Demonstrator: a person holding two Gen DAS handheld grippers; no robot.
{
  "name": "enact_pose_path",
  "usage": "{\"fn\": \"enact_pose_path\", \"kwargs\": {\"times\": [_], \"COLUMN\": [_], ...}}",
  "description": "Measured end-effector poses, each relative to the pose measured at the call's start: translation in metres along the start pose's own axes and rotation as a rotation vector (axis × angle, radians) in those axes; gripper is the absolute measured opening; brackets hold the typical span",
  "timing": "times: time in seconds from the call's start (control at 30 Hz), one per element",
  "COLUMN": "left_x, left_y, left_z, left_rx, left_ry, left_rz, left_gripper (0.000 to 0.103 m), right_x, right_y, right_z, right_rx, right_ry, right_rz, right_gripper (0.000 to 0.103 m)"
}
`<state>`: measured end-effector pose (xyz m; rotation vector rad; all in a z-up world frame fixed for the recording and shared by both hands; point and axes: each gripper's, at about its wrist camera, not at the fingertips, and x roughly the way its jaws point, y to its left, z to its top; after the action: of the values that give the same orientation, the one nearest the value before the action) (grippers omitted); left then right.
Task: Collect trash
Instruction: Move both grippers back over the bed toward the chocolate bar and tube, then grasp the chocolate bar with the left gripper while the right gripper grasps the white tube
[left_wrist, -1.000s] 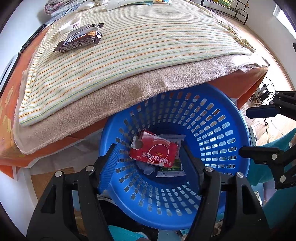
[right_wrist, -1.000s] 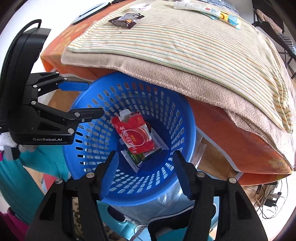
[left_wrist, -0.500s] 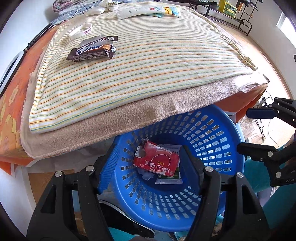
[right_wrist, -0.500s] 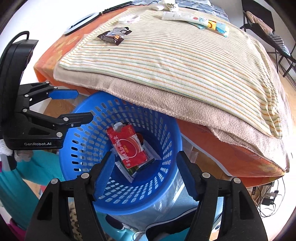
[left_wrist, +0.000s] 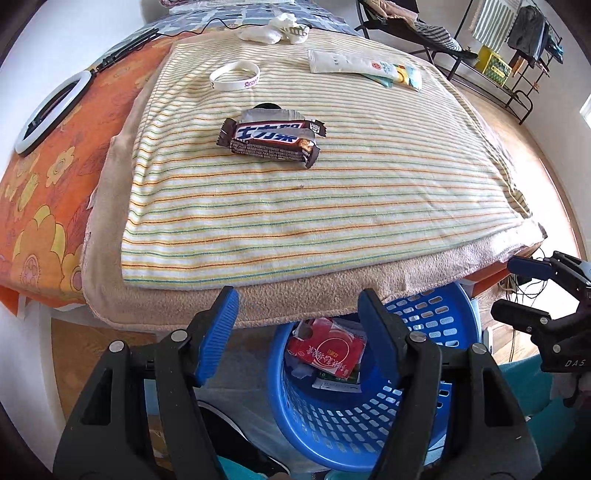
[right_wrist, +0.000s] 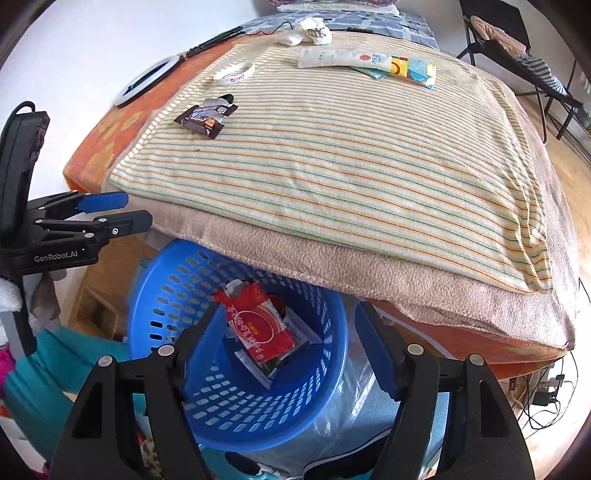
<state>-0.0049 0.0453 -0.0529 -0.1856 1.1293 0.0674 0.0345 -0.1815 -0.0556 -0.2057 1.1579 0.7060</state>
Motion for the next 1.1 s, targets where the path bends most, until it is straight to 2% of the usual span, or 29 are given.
{"fn": "enact_pose_path", "kwargs": {"times": [0.27, 0.47, 0.73, 0.9, 1.1], "left_x": [-0.005, -0.001, 0.010, 0.019, 0.026], "left_y": [0.009, 0.007, 0.010, 0.014, 0.020], "left_z": [0.034, 0.058, 0.077, 0.085, 0.093], "left_rx": [-0.065, -0.065, -0.079, -0.097, -0.149], "left_ry": [-0.019, -0.029, -0.019, -0.010, 0.006], "left_rz": [-0.032, -0.034, -0.048, -0.053, -0.090], "left_gripper": [0.069, 0.069, 0.069, 0.069, 0.069], "right_x": [-0.018, -0.029, -0.028, -0.015, 0.011], "right_y": [-0.008, -0.019, -0.066, -0.102, -0.140], "right_z": [0.026, 0.060, 0.135, 0.184, 0.236], "right_rx": [-0.025, -0.034, 0.011, 0.024, 0.092], "right_ry": [-0.120, -0.176, -0.172, -0.176, -0.158], "right_rz": [-0.027, -0.024, -0.005, -0.016, 0.034], "right_gripper": [0.072, 0.072, 0.072, 0.072, 0.072]}}
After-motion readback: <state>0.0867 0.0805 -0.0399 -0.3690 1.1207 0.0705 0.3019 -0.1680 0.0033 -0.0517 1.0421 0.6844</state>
